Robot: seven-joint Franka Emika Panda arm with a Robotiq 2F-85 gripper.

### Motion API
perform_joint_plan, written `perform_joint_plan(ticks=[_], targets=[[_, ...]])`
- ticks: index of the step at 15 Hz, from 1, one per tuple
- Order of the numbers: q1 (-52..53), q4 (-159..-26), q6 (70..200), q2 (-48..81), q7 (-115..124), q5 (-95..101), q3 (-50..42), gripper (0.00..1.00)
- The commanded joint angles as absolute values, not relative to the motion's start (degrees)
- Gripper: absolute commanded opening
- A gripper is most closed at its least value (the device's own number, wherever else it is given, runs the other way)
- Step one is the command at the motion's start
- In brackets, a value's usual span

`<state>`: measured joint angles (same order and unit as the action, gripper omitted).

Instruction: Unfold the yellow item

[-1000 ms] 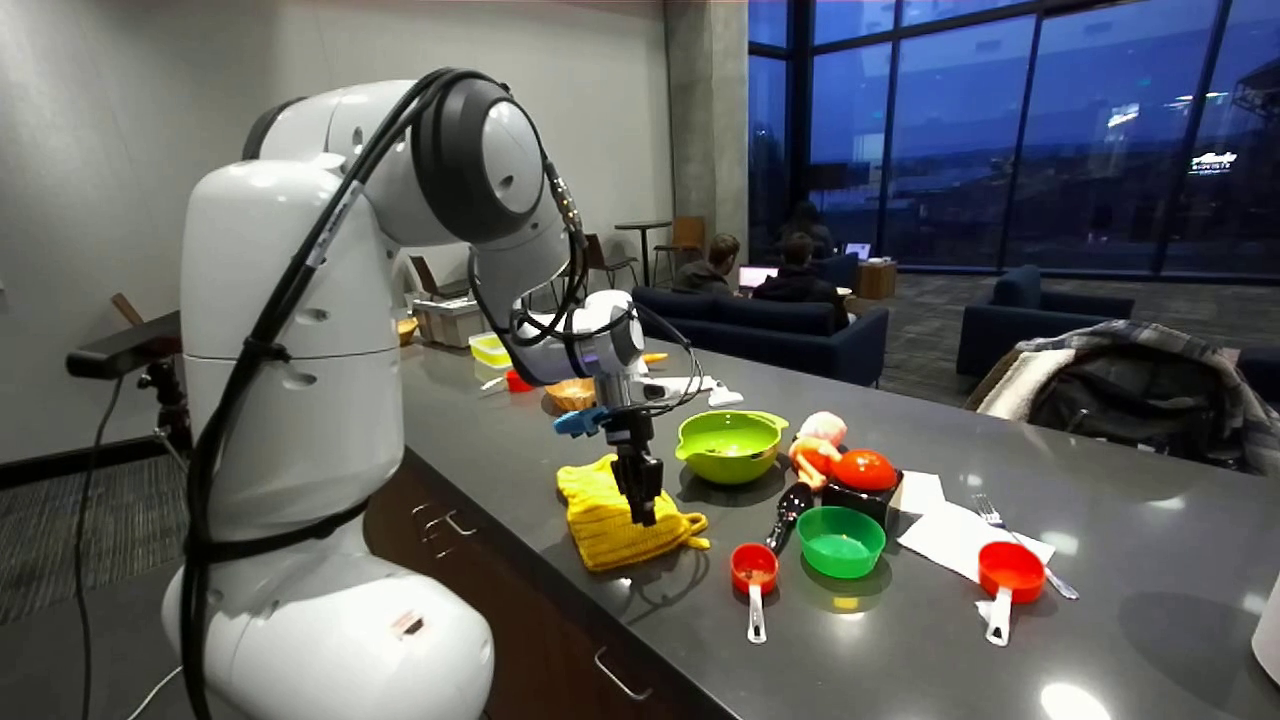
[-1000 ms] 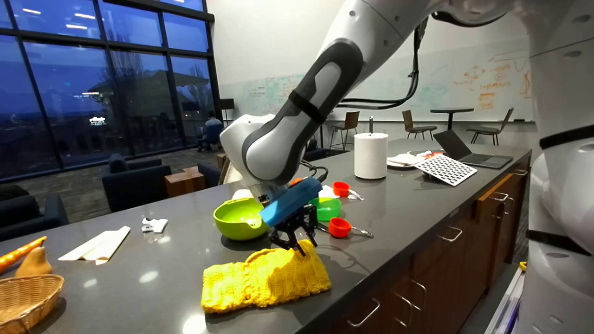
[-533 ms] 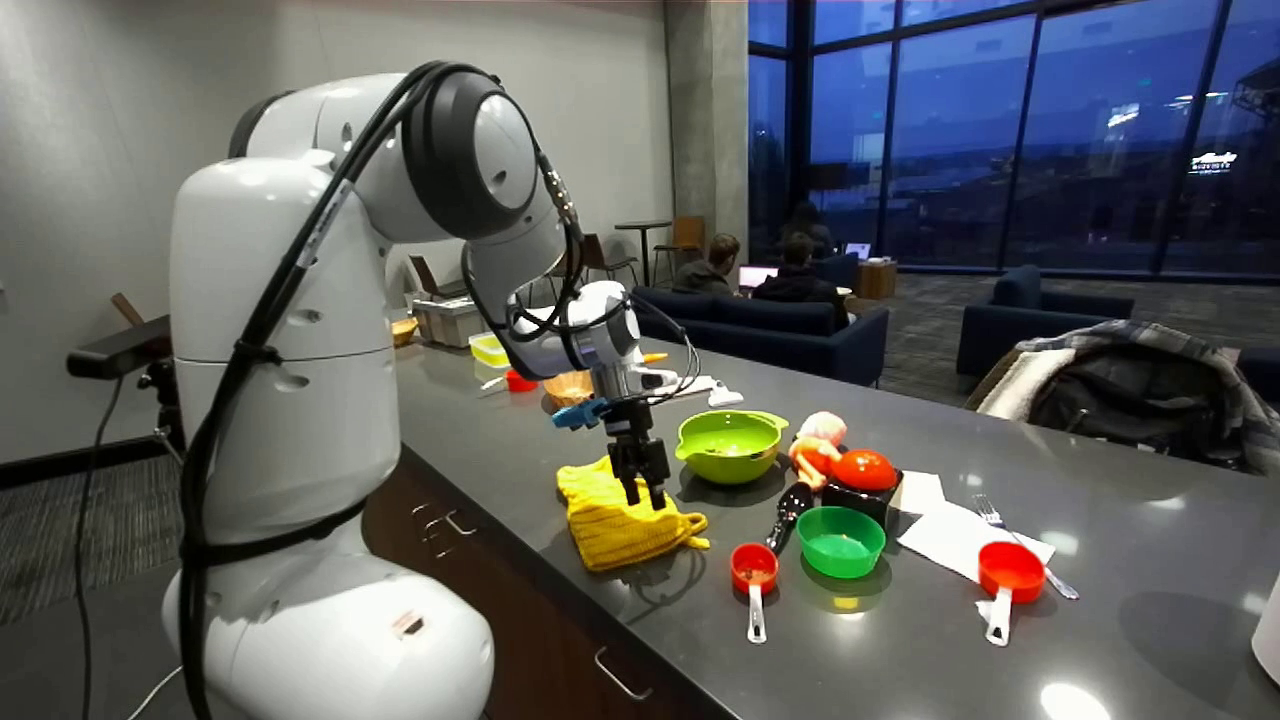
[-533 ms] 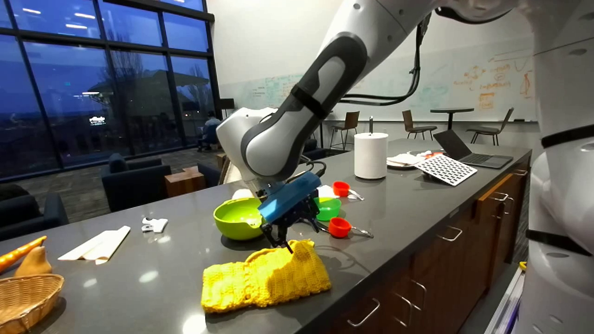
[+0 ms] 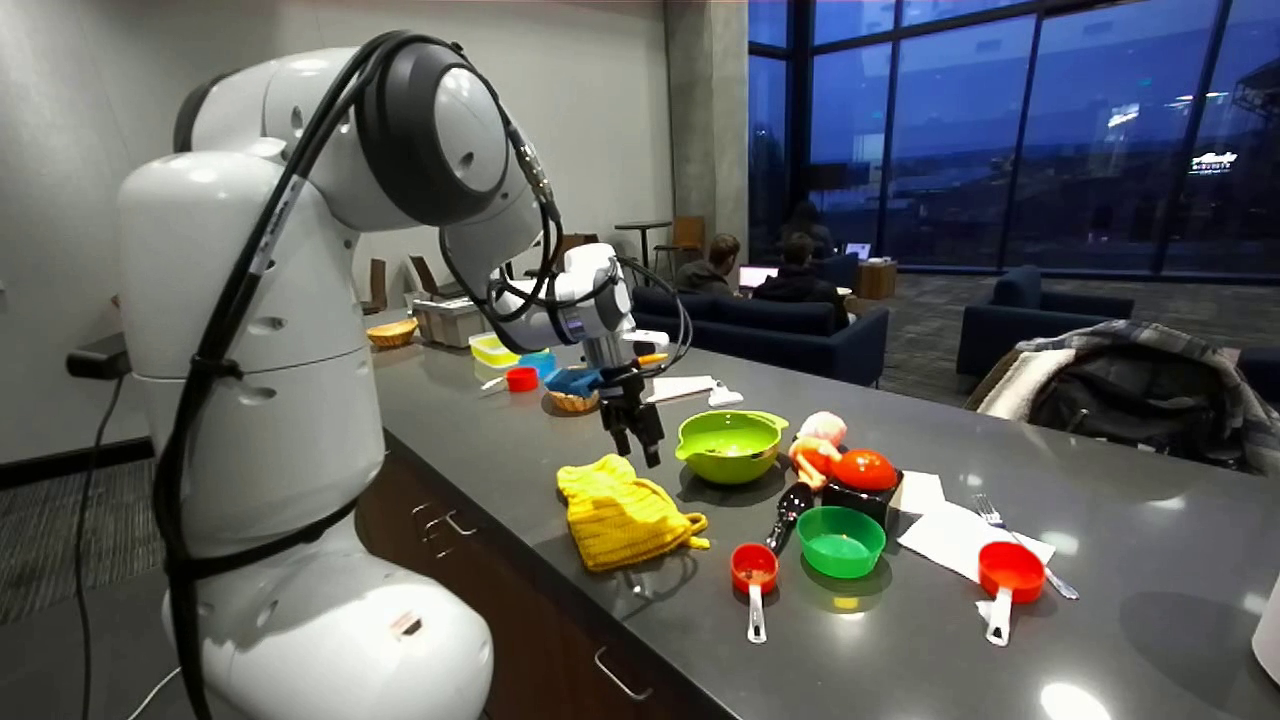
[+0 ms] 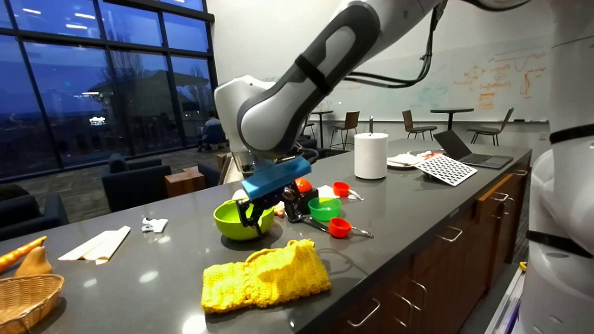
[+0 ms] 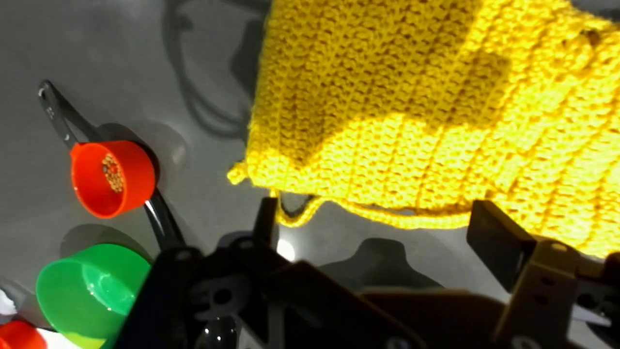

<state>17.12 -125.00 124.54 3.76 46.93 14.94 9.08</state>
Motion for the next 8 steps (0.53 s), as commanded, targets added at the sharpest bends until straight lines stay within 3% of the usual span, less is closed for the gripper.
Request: perform_joint_plan(ticks=[1,8], targets=[[15.6,-125.1,124.4,0.5,41.5,11.1,10.3,1.00],[14.5,-122.0,115.9,-2.2,37.8,8.1,10.4,1.00]])
